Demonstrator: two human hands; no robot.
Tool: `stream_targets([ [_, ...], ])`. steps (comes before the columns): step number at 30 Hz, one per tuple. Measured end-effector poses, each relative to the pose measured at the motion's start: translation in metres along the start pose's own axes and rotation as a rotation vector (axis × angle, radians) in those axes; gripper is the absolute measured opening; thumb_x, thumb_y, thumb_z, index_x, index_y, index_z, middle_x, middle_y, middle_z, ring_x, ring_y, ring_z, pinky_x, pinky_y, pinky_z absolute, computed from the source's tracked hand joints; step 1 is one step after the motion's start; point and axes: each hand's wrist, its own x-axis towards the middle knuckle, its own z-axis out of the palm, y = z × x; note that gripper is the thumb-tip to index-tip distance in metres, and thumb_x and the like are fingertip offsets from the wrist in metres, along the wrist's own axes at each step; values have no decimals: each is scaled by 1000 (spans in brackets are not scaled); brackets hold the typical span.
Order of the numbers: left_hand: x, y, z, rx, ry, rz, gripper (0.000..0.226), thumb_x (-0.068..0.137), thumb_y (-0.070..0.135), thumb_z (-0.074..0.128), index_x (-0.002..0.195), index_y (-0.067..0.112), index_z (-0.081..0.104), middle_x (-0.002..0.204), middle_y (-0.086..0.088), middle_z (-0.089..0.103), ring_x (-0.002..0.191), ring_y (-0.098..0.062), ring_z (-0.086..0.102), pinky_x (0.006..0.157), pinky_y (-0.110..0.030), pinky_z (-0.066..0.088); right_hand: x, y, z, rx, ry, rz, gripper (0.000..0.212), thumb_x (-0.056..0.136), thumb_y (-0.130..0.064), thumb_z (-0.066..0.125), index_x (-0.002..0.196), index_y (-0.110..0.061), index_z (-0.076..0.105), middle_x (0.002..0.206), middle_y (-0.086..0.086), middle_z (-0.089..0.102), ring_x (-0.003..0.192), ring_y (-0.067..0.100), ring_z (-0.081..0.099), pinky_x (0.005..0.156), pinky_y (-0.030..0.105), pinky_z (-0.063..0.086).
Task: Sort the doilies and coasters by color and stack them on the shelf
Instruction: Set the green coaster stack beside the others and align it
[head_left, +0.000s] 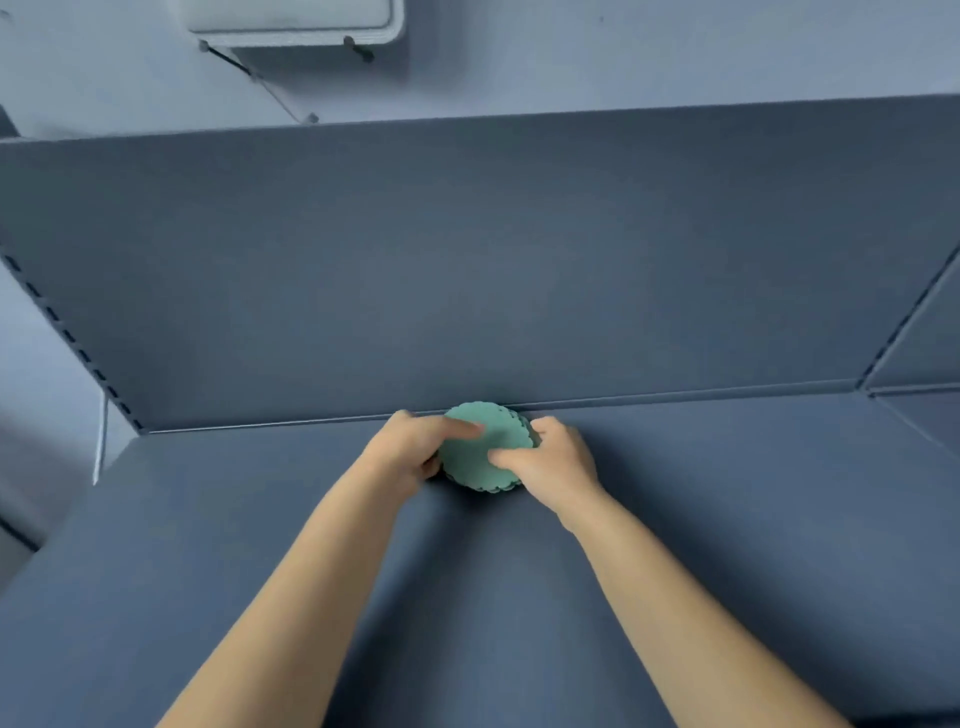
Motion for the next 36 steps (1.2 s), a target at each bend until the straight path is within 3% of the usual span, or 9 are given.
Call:
stream_targets([
  [3, -3, 4, 14, 116, -131, 99, 41, 69, 10, 81, 105, 10, 60, 100, -6, 69, 85, -24, 65, 73, -34, 51, -16, 6, -4, 154, 1, 21, 37, 73, -25, 71, 103, -17, 51, 109, 2, 57, 96, 17, 58, 64, 25, 45],
  [6, -26, 13, 48, 175, -260, 270, 32, 73, 1, 76, 96, 8, 56, 88, -4, 66, 72, -16, 63, 62, -25, 51, -38, 13, -30, 506, 10, 90, 39, 78, -11, 66, 110, -14, 43, 114, 6, 59, 99, 16, 60, 83, 36, 54],
  [9, -63, 23, 90, 175, -400, 399, 29, 73, 2, 77, 95, 6, 59, 83, -3, 68, 68, -9, 65, 57, -19, 51, -64, 23, -74, 807, 98, 62, 51, 82, -13, 47, 129, -24, 31, 123, 6, 57, 103, 23, 59, 72, 41, 56],
  [11, -89, 27, 120, 137, -488, 439, 33, 72, 7, 80, 100, 8, 62, 92, -6, 72, 79, -18, 70, 65, -28, 56, -86, 30, -112, 969, 171, -2, 47, 85, -20, 41, 131, -21, 41, 123, 12, 62, 102, 30, 62, 67, 39, 54],
  [15, -145, 26, 197, 64, -570, 525, 42, 65, 15, 84, 101, 12, 63, 95, -5, 72, 85, -23, 71, 72, -39, 59, -134, 57, -189, 1080, 303, -91, 46, 95, -38, 31, 110, -15, 69, 108, 8, 72, 99, 23, 67, 85, 40, 49],
  [20, -223, 1, 333, -6, -706, 496, 40, 65, 1, 83, 98, 9, 63, 91, -5, 74, 81, -21, 71, 65, -33, 58, -189, 129, -291, 1178, 530, -164, 50, 98, -46, 29, 94, -17, 70, 92, 4, 74, 84, 16, 70, 73, 30, 52],
  [26, -287, -33, 493, 9, -885, 377, 50, 63, 6, 86, 105, 10, 59, 98, -6, 72, 85, -23, 71, 73, -41, 60, -252, 231, -416, 1185, 721, -81, 61, 95, -58, 27, 107, -15, 68, 97, 8, 74, 85, 18, 71, 67, 30, 54],
  [29, -304, -54, 556, 40, -943, 249, 50, 69, 10, 82, 109, 13, 53, 103, -5, 69, 88, -22, 70, 72, -37, 59, -271, 276, -466, 1166, 771, 41, 65, 95, -61, 26, 108, -13, 68, 100, 11, 74, 89, 23, 70, 71, 34, 55],
  [36, -312, -87, 695, 193, -1073, 94, 43, 73, 7, 75, 111, 8, 56, 99, -10, 70, 83, -22, 69, 59, -27, 53, -286, 362, -571, 1141, 842, 149, 46, 97, -45, 41, 78, -11, 66, 63, 7, 72, 51, 18, 68, 56, 30, 49],
])
